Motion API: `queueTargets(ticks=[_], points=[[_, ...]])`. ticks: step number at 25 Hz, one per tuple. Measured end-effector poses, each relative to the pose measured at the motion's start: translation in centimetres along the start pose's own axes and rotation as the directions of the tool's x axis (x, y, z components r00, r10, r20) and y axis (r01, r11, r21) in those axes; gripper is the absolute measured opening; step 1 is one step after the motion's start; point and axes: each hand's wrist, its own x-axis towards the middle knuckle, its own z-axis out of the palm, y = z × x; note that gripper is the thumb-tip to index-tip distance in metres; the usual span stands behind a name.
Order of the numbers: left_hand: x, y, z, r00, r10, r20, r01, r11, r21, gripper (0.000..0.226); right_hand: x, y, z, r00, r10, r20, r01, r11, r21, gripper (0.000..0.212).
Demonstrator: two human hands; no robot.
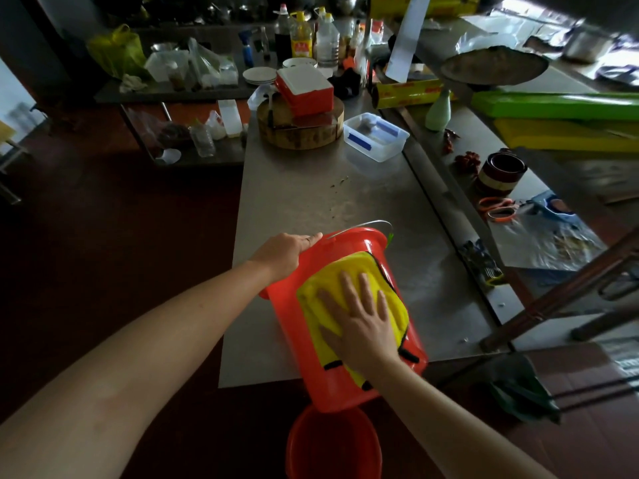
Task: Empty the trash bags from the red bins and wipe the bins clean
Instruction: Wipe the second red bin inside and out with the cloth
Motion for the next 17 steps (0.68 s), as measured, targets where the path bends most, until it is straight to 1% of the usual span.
queueTargets(ticks=[2,3,4,5,6,7,8,9,11,12,13,15,17], points=[[-0.1,0.1,0.1,1.000,-0.005,-0.007,0.005,1.000,-0.014,0.072,-0.6,3.8,-0.1,0.980,0.194,0.052,-0.200,0.966,0.164,0.069],[-0.2,0.1,0.1,1.000,-0.010,-0.011,0.009,1.000,-0.016,0.072,-0.9,5.7,-0.1,0.955,0.276,0.108,-0.295,0.913,0.281,0.068],[-0.2,0.2,0.2,1.000,-0.013,-0.017,0.012,1.000,-0.016,0.072,-1.3,7.4,-0.1,0.929,0.329,0.170,-0.371,0.836,0.405,0.067],[-0.2,0.3,0.3,1.000,-0.014,-0.024,0.014,1.000,-0.014,0.072,-1.7,8.7,-0.1,0.909,0.354,0.221,-0.417,0.758,0.502,0.065],[-0.2,0.5,0.4,0.999,-0.018,-0.027,0.017,1.000,-0.011,0.072,-2.1,9.6,0.0,0.898,0.363,0.251,-0.440,0.705,0.556,0.063],[-0.2,0.8,0.5,0.999,-0.026,-0.028,0.026,1.000,-0.007,0.072,-2.4,10.0,0.0,0.894,0.366,0.258,-0.446,0.686,0.574,0.062],[-0.1,1.0,0.5,0.999,-0.037,-0.029,0.037,0.999,-0.003,0.072,-2.6,9.7,0.0,0.895,0.368,0.252,-0.445,0.694,0.566,0.062],[-0.1,1.2,0.5,0.999,-0.046,-0.029,0.046,0.999,0.001,0.073,-2.8,8.9,0.0,0.897,0.374,0.234,-0.441,0.729,0.523,0.063],[-0.1,1.3,0.6,0.998,-0.057,-0.031,0.058,0.998,0.019,0.073,-3.4,6.1,0.1,0.918,0.367,0.149,-0.396,0.858,0.327,0.067],[-0.1,1.4,0.5,0.998,-0.058,-0.028,0.059,0.998,0.031,0.073,-3.8,4.4,0.1,0.939,0.331,0.093,-0.343,0.914,0.218,0.069],[0.0,1.4,0.5,0.998,-0.054,-0.027,0.056,0.998,0.041,0.074,-4.2,2.7,0.2,0.962,0.269,0.042,-0.272,0.953,0.133,0.070],[0.3,1.6,0.5,0.999,-0.037,-0.028,0.039,0.998,0.049,0.073,-4.9,-0.3,0.4,0.993,0.115,-0.027,-0.115,0.993,0.017,0.070],[0.4,1.9,0.6,0.999,-0.029,-0.031,0.031,0.998,0.046,0.073,-5.3,-2.6,0.9,0.999,-0.026,-0.033,0.024,0.997,-0.075,0.069]])
